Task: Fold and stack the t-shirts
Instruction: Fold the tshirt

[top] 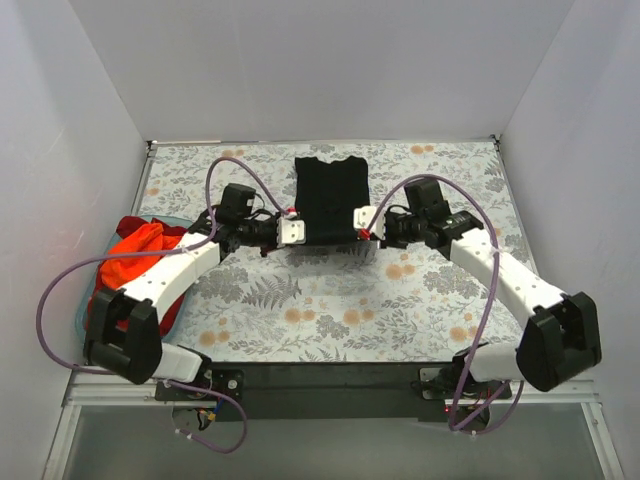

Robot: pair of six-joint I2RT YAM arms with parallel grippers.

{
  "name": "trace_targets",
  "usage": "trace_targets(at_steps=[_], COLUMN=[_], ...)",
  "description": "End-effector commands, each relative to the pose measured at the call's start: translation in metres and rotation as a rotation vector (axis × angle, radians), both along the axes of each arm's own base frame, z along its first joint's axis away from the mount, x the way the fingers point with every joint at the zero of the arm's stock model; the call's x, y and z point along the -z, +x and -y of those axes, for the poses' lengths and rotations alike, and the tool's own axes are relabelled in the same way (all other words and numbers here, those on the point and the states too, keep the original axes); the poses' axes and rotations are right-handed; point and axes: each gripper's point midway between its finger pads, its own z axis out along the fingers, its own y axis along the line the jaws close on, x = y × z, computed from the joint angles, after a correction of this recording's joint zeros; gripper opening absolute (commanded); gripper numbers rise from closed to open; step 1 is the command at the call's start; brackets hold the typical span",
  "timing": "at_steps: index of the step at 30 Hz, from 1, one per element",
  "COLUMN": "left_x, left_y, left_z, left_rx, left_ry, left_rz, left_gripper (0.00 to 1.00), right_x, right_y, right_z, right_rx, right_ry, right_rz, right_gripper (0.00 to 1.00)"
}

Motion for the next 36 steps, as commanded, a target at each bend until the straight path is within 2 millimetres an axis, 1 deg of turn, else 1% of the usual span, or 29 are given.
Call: trace_targets(at_steps=[1, 2, 3, 4, 5, 6, 8, 10, 11, 12, 13, 14, 15, 16, 18, 19, 20, 22, 23, 24, 25, 26, 29, 30, 31, 33, 34, 35, 36], left_x=[-0.005, -0.006, -0.011, -0.013, -0.02, -0.028, -0.047, -0.052, -0.068, -0.063, -0.065, -0.078, -0.077, -0.064, -0.065, -0.06, -0.044, -0.033, -0.014, -0.007, 0.002, 0.018, 0.034, 0.047, 0.053, 0.062, 0.072, 0.075, 0.067], left_y=[-0.078, -0.092, -0.114, -0.125, -0.138, -0.15, -0.16, -0.159, -0.146, -0.134, -0.122, -0.1, -0.089, -0.07, -0.032, -0.019, -0.003, 0.023, 0.039, 0.05, 0.059, 0.072, 0.093, 0.096, 0.097, 0.092, 0.081, 0.072, 0.064], left_z=[0.001, 0.0, -0.001, -0.002, 0.001, -0.001, 0.002, 0.002, 0.002, 0.003, 0.003, 0.002, 0.002, 0.003, -0.002, -0.004, -0.009, -0.012, -0.012, -0.012, -0.014, -0.013, -0.011, -0.011, -0.011, -0.012, -0.015, -0.013, -0.012], left_rx=[0.153, 0.171, 0.191, 0.199, 0.219, 0.19, 0.195, 0.16, 0.146, 0.127, 0.111, 0.094, 0.084, 0.067, 0.02, 0.004, -0.023, -0.047, -0.063, -0.087, -0.11, -0.116, -0.178, -0.184, -0.19, -0.199, -0.196, -0.184, -0.173], left_ry=[-0.007, -0.005, -0.004, -0.007, -0.025, -0.044, -0.088, -0.083, -0.103, -0.095, -0.101, -0.119, -0.118, -0.105, -0.125, -0.129, -0.126, -0.121, -0.111, -0.109, -0.099, -0.095, -0.106, -0.097, -0.094, -0.079, -0.064, -0.056, -0.056], left_rz=[-0.156, -0.185, -0.23, -0.258, -0.289, -0.364, -0.424, -0.491, -0.459, -0.488, -0.49, -0.447, -0.449, -0.48, -0.431, -0.434, -0.46, -0.439, -0.445, -0.442, -0.437, -0.424, -0.43, -0.445, -0.461, -0.488, -0.51, -0.517, -0.5], left_gripper=[0.0, 0.0, 0.0, 0.0, 0.0, 0.0, 0.0, 0.0, 0.0, 0.0, 0.0, 0.0, 0.0, 0.0, 0.0, 0.0, 0.0, 0.0, 0.0, 0.0, 0.0, 0.0, 0.0, 0.0, 0.0, 0.0, 0.0, 0.0, 0.0], right_x=[0.007, 0.007, -0.002, 0.005, 0.003, -0.002, -0.011, -0.017, -0.034, -0.029, -0.033, -0.044, -0.034, -0.032, -0.025, -0.02, -0.017, -0.002, 0.004, 0.027, 0.025, 0.047, 0.066, 0.08, 0.087, 0.099, 0.109, 0.107, 0.109], right_y=[-0.064, -0.08, -0.097, -0.113, -0.129, -0.142, -0.149, -0.144, -0.134, -0.125, -0.118, -0.102, -0.089, -0.08, -0.051, -0.042, -0.029, -0.001, 0.009, 0.02, 0.036, 0.044, 0.063, 0.064, 0.063, 0.06, 0.053, 0.049, 0.043], right_z=[0.007, 0.003, 0.005, 0.007, 0.003, 0.007, 0.006, 0.005, 0.0, -0.003, -0.006, -0.008, -0.012, -0.013, -0.019, -0.021, -0.02, -0.028, -0.03, -0.033, -0.036, -0.038, -0.041, -0.041, -0.041, -0.039, -0.035, -0.034, -0.031], right_rx=[-0.067, -0.095, -0.099, -0.109, -0.142, -0.134, -0.139, -0.134, -0.131, -0.127, -0.131, -0.134, -0.138, -0.139, -0.14, -0.139, -0.124, -0.127, -0.122, -0.111, -0.101, -0.088, -0.056, -0.048, -0.042, -0.03, -0.022, -0.02, -0.017], right_ry=[0.003, 0.004, 0.025, 0.021, 0.028, 0.041, 0.058, 0.052, 0.067, 0.052, 0.054, 0.068, 0.048, 0.045, 0.038, 0.032, 0.031, 0.028, 0.033, 0.019, 0.027, 0.013, 0.007, -0.002, -0.006, -0.016, -0.023, -0.022, -0.02], right_rz=[-0.14, -0.152, -0.163, -0.193, -0.205, -0.231, -0.232, -0.227, -0.19, -0.214, -0.211, -0.177, -0.204, -0.207, -0.222, -0.234, -0.24, -0.267, -0.28, -0.334, -0.321, -0.364, -0.385, -0.411, -0.425, -0.446, -0.466, -0.463, -0.475], right_gripper=[0.01, 0.01, 0.01, 0.01, 0.01, 0.01, 0.01, 0.01, 0.01, 0.01, 0.01, 0.01, 0.01, 0.01, 0.01, 0.01, 0.01, 0.01, 0.01, 0.01, 0.01, 0.01, 0.01, 0.01, 0.01, 0.01, 0.01, 0.01, 0.01])
